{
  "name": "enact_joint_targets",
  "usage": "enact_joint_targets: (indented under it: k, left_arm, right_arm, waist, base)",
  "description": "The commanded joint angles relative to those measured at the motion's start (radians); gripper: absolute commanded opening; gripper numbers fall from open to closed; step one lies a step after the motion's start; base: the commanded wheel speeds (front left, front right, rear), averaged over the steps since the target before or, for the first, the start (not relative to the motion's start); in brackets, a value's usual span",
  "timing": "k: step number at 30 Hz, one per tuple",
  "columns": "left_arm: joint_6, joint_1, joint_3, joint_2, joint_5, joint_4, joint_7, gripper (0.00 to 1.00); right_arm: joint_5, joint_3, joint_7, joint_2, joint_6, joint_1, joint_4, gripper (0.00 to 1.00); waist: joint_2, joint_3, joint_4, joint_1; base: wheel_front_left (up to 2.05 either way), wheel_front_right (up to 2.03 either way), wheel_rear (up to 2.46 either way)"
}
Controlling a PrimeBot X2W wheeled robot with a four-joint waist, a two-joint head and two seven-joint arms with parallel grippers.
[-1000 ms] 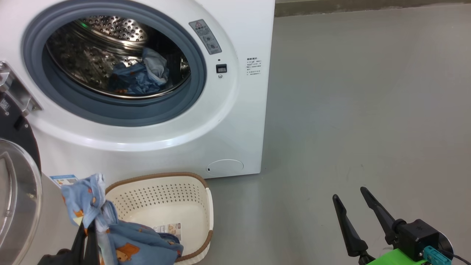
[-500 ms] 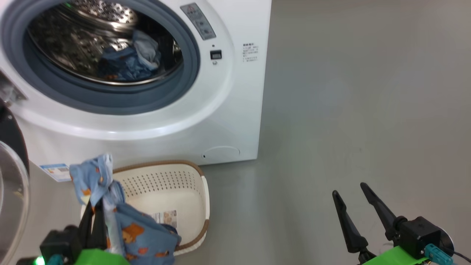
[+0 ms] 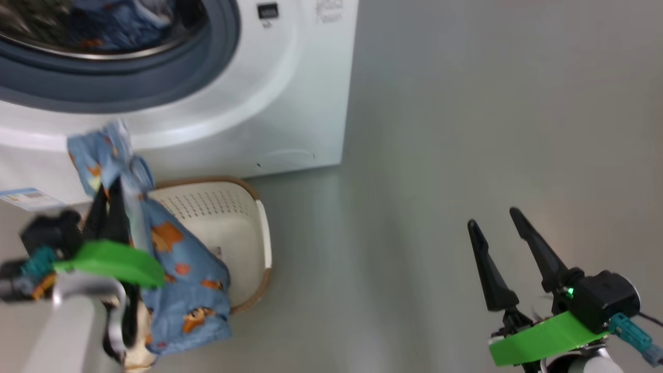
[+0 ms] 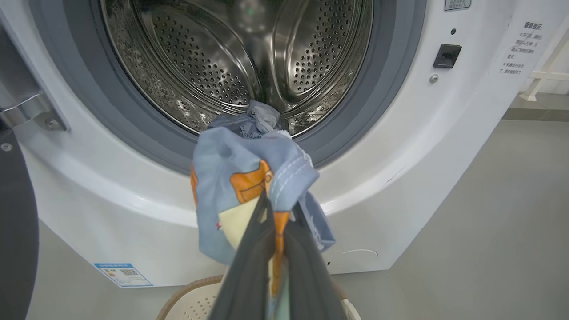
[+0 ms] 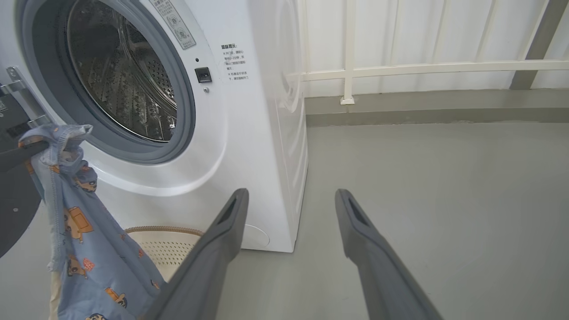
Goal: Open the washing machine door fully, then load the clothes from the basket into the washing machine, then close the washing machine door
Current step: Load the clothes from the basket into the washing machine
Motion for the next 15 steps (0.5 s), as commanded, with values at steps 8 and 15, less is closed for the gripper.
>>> enact_joint_targets:
  k: [8, 15]
  left_arm:
    - [-0.057, -0.275, 0.067, 0.100, -0.025, 0.124, 0.040, 0.00]
    - [-0.108, -0.470, 0.087, 0.184, -0.050, 0.241, 0.140, 0.00]
  right_arm:
    - [0.045, 0.046, -0.068, -0.003, 0.003, -0.090, 0.018, 1.00]
    - [0.092, 0.076, -0.113, -0.003, 0.003, -0.147, 0.071, 1.00]
  waist:
    - [-0.0001, 0.216, -0.130, 0.0000]
    - [-0.0001, 0.302, -0.204, 0.0000]
  base:
    - [0.00, 0.00, 0.00]
    - [0.00, 0.00, 0.00]
